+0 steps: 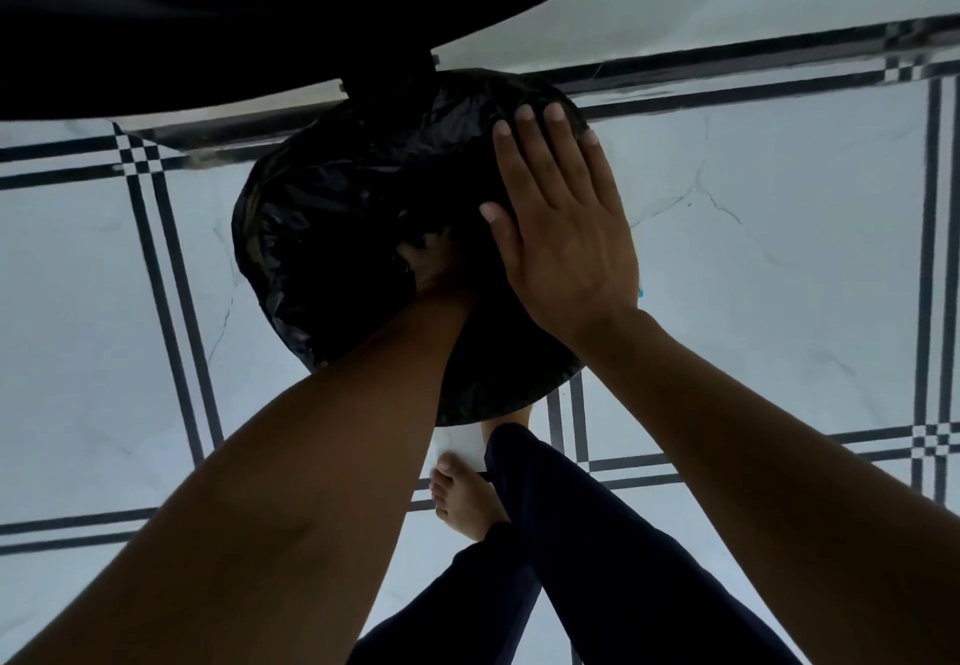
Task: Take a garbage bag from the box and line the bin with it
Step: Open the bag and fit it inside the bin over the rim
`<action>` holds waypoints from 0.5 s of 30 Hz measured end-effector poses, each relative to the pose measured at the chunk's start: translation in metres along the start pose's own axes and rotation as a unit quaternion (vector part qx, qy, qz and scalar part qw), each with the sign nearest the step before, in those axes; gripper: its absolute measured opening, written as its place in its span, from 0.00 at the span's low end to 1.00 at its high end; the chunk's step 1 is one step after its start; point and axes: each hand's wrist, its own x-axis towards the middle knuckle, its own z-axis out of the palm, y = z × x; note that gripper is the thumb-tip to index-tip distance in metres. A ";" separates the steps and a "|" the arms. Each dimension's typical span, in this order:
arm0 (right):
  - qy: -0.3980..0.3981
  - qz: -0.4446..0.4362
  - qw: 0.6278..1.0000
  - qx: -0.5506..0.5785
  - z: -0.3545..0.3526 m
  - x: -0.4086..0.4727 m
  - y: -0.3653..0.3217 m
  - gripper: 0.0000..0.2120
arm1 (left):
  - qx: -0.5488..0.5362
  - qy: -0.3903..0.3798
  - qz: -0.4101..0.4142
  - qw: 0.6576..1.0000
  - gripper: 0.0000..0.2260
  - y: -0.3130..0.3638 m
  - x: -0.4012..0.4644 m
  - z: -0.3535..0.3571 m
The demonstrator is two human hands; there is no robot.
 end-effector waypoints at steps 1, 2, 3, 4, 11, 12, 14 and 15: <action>0.001 0.002 1.000 0.001 0.000 0.000 0.000 0.27 | -0.010 0.045 -0.002 0.999 0.30 -0.002 0.000 -0.001; 0.002 0.002 1.000 0.001 -0.001 0.000 0.000 0.27 | -0.022 0.098 0.003 0.995 0.24 -0.004 -0.001 -0.001; 0.003 0.002 1.000 -0.001 -0.001 0.000 -0.001 0.27 | -0.018 0.150 0.020 0.988 0.18 -0.008 -0.004 0.004; 0.004 0.003 1.000 -0.003 -0.001 0.000 -0.001 0.27 | -0.016 0.191 0.039 0.981 0.14 -0.010 -0.004 0.014; -0.004 0.000 1.000 -0.016 -0.001 0.001 0.000 0.27 | -0.106 0.052 -0.036 0.992 0.31 0.010 0.035 0.045; -0.006 -0.001 1.000 -0.019 -0.001 0.000 -0.001 0.27 | -0.191 0.146 -0.102 0.965 0.31 0.013 0.020 0.108; -0.009 -0.001 1.000 -0.025 -0.002 0.001 -0.001 0.27 | -0.341 0.146 -0.221 0.902 0.24 0.021 -0.020 0.262; -0.010 -0.002 1.000 -0.025 -0.002 0.001 -0.001 0.27 | -0.380 0.127 -0.247 0.882 0.20 0.021 -0.032 0.332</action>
